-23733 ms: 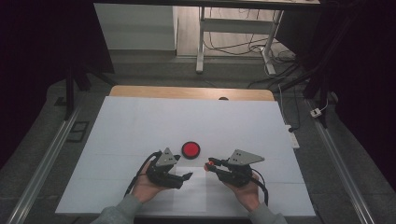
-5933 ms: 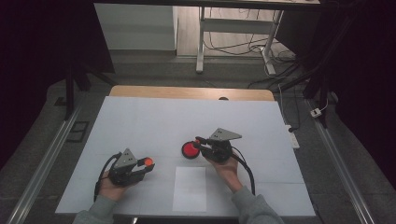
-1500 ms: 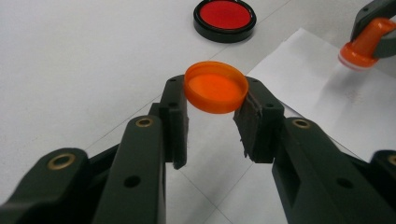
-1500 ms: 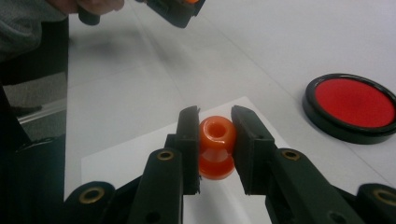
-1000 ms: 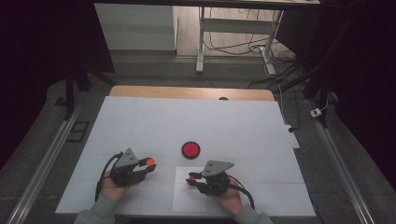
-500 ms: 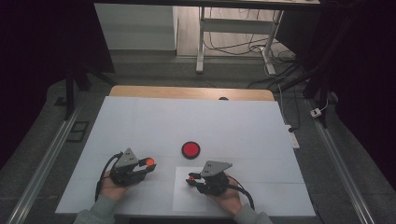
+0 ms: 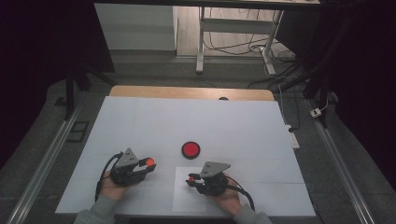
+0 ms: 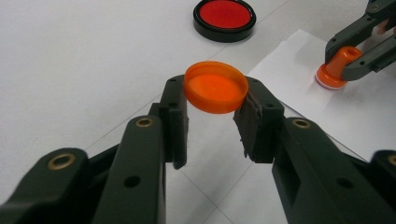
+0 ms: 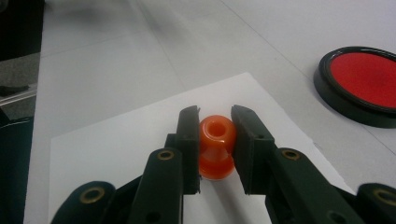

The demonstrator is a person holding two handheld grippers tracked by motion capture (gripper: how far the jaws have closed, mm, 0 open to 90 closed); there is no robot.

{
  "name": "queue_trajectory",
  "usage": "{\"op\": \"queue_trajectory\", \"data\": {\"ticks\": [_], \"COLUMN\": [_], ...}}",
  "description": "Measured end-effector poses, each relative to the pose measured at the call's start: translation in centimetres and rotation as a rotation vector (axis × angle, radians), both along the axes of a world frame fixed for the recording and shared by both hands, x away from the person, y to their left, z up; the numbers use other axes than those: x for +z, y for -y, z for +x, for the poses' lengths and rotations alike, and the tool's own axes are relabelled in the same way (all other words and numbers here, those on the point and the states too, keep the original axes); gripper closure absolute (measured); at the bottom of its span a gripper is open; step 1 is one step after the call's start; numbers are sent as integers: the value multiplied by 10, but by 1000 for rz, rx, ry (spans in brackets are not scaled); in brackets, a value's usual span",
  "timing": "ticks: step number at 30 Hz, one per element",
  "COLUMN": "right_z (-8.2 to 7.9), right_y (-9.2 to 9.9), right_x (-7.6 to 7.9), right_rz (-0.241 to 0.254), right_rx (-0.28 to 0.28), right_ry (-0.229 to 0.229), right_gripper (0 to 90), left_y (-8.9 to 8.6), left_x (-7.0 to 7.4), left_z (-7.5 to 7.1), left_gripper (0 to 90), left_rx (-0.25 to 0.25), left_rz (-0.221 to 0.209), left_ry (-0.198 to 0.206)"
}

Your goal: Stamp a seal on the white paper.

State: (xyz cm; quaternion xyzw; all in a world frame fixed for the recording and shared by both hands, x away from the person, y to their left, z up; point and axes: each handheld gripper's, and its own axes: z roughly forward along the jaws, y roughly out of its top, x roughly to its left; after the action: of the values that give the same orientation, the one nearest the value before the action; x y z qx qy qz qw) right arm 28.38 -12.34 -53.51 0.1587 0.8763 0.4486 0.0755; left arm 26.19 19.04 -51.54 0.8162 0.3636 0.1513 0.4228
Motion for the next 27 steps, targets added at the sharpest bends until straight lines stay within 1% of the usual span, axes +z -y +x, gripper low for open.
{"op": "queue_trajectory", "data": {"ticks": [8,16,22,27], "right_z": [-1,0,-1,-1], "right_y": [-1,0,0,0], "right_x": [-1,-1,-1,-1], "right_rz": [-11,-11,-5,-9], "right_rx": [-1,3,3,4], "right_ry": [13,7,8,11], "right_gripper": [729,730,731,731], "left_y": [1,0,0,0], "left_x": [-1,-1,0,0], "left_z": [0,0,0,0], "left_gripper": [647,647,647,647], "left_rx": [1,3,4,6], "left_rz": [6,4,4,3], "left_ry": [-2,-1,0,1]}}
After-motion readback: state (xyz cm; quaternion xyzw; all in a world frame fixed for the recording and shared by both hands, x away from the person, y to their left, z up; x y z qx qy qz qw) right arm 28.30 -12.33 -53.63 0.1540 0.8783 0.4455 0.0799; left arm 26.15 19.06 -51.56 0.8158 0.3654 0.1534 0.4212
